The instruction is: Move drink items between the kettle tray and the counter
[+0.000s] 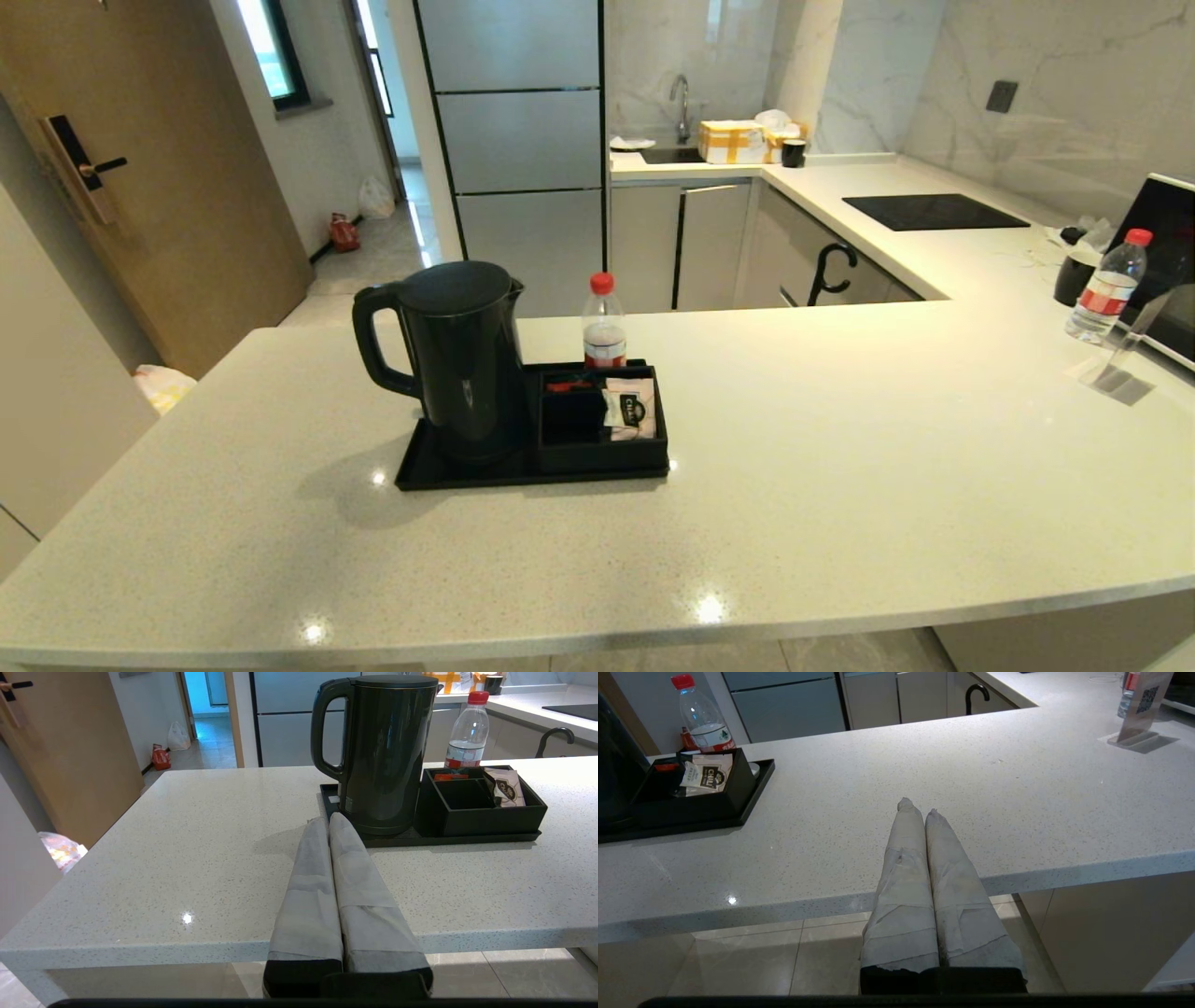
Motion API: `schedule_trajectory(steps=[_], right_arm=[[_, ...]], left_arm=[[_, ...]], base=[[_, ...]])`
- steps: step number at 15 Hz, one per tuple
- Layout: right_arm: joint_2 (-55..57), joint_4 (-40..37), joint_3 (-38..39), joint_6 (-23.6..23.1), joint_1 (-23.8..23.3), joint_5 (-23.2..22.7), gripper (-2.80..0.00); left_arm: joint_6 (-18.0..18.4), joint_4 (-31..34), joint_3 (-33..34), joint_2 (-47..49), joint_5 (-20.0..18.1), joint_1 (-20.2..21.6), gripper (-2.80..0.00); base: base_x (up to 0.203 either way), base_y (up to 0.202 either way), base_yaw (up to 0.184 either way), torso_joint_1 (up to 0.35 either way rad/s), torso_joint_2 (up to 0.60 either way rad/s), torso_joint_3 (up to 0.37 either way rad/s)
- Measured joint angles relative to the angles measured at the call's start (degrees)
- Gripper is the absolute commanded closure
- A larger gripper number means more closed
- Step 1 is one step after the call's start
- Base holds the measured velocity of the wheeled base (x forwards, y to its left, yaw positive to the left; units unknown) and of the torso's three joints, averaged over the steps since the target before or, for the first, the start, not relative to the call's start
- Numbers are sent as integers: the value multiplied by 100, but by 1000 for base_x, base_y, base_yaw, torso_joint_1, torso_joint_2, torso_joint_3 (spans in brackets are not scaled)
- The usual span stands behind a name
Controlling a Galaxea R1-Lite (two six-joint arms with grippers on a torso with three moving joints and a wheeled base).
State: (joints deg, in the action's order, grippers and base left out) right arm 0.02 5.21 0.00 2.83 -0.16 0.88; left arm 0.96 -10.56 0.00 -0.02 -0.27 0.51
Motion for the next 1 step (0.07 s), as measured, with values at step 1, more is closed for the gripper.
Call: schedule_trajectory(steps=[1], right_arm=[[0,2,0,-2,0,0,0]], left_arm=[[0,0,0,0,0,0,0]], base=[[0,0,0,0,0,0]])
